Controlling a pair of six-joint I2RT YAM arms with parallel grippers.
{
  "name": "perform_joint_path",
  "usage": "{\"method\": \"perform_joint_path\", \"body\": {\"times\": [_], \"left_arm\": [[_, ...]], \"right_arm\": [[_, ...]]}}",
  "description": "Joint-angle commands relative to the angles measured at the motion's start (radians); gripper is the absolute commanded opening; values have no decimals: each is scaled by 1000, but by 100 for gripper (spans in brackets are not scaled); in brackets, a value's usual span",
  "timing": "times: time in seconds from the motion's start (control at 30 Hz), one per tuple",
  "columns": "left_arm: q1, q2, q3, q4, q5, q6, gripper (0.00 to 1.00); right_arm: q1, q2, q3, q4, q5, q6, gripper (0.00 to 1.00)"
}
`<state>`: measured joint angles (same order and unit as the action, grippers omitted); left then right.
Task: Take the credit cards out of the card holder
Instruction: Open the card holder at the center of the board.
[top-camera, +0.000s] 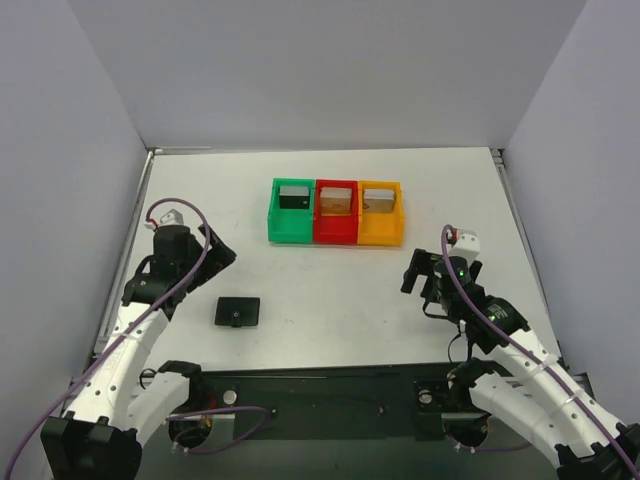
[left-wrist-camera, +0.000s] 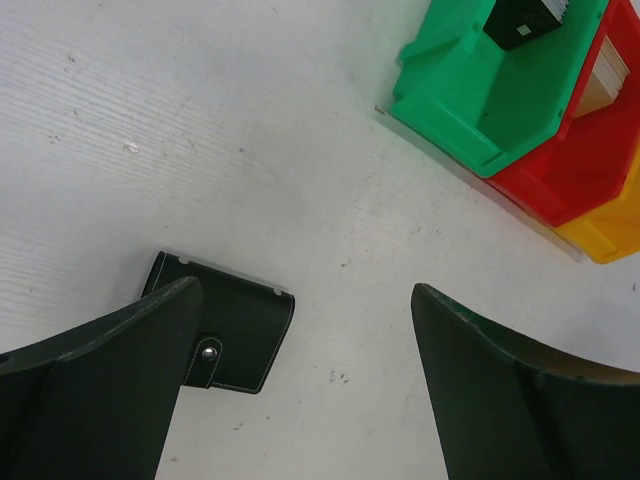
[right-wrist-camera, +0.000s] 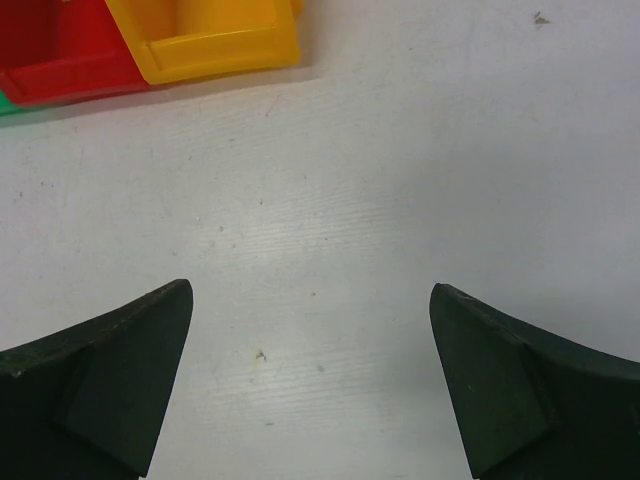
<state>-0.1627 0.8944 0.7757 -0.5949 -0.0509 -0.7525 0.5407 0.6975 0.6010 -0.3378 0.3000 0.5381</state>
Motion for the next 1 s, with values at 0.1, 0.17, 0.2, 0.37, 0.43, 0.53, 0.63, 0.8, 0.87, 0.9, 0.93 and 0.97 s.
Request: {"method": "perform_joint_path", "body": {"times": [0.1, 0.17, 0.2, 0.37, 0.43, 0.53, 0.63, 0.8, 0.87, 0.9, 0.93, 0.97], "left_arm": [[-1, -55, -15, 21, 9, 109, 97], [-1, -71, -21, 30, 10, 131, 97], [-3, -72, -18, 18, 2, 133, 97], [-4, -71, -16, 9, 28, 168, 88], [-4, -77, -16, 10, 34, 176, 88], [-3, -80, -10, -8, 34, 186, 90], [-20, -87, 0, -34, 19, 191, 95], [-127, -80, -9, -71, -82, 165, 95], [-194, -68, -22, -72, -115, 104, 95], [-219, -65, -33, -81, -128, 85, 95], [-260, -48, -36, -85, -163, 43, 95], [-271, -40, -44, -100, -181, 24, 95]], "right_arm": [[-2, -7, 37, -56, -24, -15, 100], [-4, -7, 40, -61, -47, -29, 100], [-2, -9, 42, -67, -53, -29, 100], [-4, -32, 33, -70, -73, -32, 100], [-4, -35, 33, -69, -79, -33, 100], [-4, -33, 34, -67, -102, -40, 100], [-1, -35, 26, -60, -127, -41, 100], [7, -33, 8, -35, -177, -49, 98], [18, -29, -3, -15, -215, -52, 100], [21, -27, -9, -3, -220, -53, 100], [33, -18, -10, 3, -228, -56, 100], [38, -12, -12, 9, -228, -53, 100]]}}
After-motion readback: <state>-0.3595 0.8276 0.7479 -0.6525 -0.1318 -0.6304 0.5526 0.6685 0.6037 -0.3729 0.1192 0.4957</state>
